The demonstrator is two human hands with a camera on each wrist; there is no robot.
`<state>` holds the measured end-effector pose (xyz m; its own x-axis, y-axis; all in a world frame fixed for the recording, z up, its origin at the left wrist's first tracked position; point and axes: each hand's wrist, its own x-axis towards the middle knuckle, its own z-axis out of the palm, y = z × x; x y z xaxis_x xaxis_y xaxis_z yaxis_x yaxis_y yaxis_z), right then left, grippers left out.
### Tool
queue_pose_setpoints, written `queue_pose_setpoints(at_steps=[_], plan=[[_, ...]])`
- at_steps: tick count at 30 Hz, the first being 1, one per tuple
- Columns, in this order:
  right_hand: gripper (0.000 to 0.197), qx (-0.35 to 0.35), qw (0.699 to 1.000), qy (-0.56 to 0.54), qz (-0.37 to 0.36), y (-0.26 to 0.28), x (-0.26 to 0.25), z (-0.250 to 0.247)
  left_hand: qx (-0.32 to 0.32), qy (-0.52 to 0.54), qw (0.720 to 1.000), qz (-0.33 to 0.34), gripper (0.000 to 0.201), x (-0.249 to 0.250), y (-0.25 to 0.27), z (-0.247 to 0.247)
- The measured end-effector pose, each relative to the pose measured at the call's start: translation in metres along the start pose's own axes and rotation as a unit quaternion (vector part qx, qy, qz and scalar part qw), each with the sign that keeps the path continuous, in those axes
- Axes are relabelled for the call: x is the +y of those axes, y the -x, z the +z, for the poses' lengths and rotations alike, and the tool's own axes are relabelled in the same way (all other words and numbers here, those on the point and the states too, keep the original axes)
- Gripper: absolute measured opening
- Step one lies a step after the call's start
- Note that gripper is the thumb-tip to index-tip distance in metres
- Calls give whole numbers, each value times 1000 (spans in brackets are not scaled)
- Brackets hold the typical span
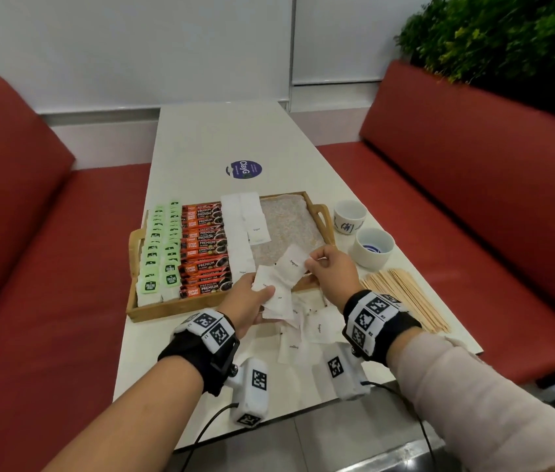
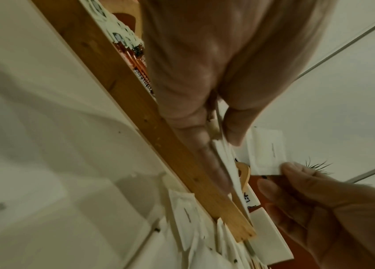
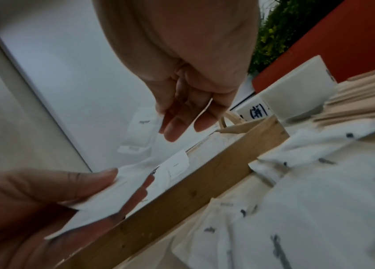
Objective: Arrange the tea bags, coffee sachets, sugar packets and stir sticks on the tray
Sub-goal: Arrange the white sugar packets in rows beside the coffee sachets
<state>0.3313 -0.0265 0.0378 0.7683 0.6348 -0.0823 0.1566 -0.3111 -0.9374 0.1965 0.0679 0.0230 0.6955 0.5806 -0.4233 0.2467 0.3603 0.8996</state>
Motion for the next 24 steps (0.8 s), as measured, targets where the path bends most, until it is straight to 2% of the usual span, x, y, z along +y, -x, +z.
queue_pose_setpoints(at_steps=[6,12,17,24], plan=[[20,-24,996,51,-65,-13,-7,-4,26,-22,999,34,25,7,-4,6],[14,-57,995,37,-76,-15,-14,5,34,-23,997,61,28,12,-4,14],[13,-61,996,27,-63,-20,-16,9,71,-41,993,82,31,15,-9,10],[11,-136,990,33,-13,-31,-25,12,103,-108,981,126,36,24,-29,-9]])
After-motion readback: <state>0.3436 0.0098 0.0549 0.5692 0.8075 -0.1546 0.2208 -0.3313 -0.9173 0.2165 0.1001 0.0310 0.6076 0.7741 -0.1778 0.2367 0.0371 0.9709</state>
